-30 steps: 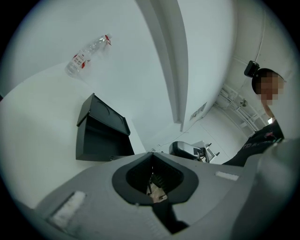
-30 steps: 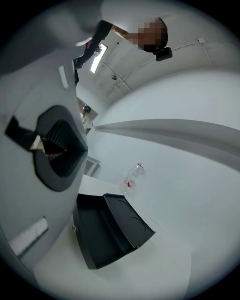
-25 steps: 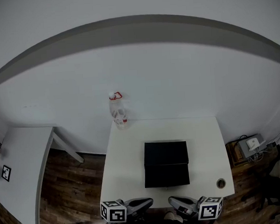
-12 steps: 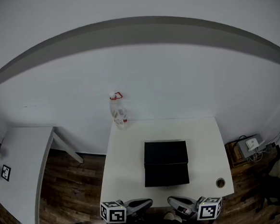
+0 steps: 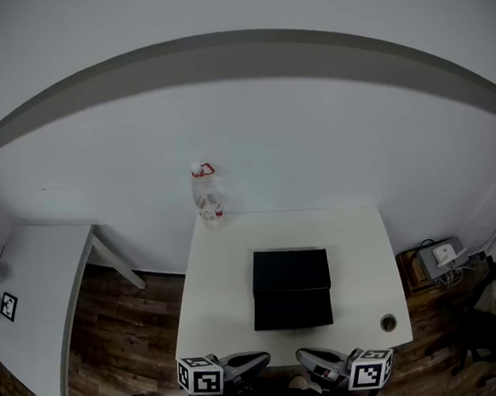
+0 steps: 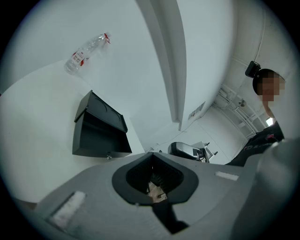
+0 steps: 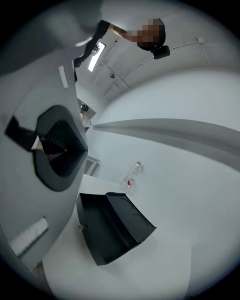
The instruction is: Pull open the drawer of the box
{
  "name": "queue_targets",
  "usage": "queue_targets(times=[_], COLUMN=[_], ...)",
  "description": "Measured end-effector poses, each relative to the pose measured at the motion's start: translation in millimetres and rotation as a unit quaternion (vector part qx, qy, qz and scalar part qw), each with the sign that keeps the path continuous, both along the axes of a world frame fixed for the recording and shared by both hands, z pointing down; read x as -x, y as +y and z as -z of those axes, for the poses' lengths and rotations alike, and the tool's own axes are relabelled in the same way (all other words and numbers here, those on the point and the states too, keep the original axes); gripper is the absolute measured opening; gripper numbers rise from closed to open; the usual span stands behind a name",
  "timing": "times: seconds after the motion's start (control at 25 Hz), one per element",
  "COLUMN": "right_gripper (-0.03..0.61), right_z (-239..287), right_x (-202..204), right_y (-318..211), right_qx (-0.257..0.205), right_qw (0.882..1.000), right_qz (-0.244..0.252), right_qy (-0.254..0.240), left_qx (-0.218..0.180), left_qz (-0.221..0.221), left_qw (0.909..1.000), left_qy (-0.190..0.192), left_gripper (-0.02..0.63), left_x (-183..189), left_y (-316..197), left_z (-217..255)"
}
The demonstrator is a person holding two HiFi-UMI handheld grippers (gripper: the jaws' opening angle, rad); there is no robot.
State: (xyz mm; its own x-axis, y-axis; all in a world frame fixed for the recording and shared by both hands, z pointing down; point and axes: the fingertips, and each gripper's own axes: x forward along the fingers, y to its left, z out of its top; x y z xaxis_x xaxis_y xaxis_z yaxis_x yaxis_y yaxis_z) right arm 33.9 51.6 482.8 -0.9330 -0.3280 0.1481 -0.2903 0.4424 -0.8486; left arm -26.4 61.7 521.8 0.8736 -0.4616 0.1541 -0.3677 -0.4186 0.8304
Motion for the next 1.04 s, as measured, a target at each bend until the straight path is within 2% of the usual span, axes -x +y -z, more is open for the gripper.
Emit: queue_targets(times=[1.04], right_gripper=[0.005], right_z=[-2.8], right_x=[-1.1], right_y=[-5.7], right_qx=[0.004], right_qw=[1.000], right_qz=[0.003], right_qy=[-0.004], left_qx=[0.004], left_qz=[-0.004], left_qw=[0.9999], left_qy=[-0.011], left_gripper=[0.005], left_x=[-1.2], left_y=[-5.3], left_z=[-1.9])
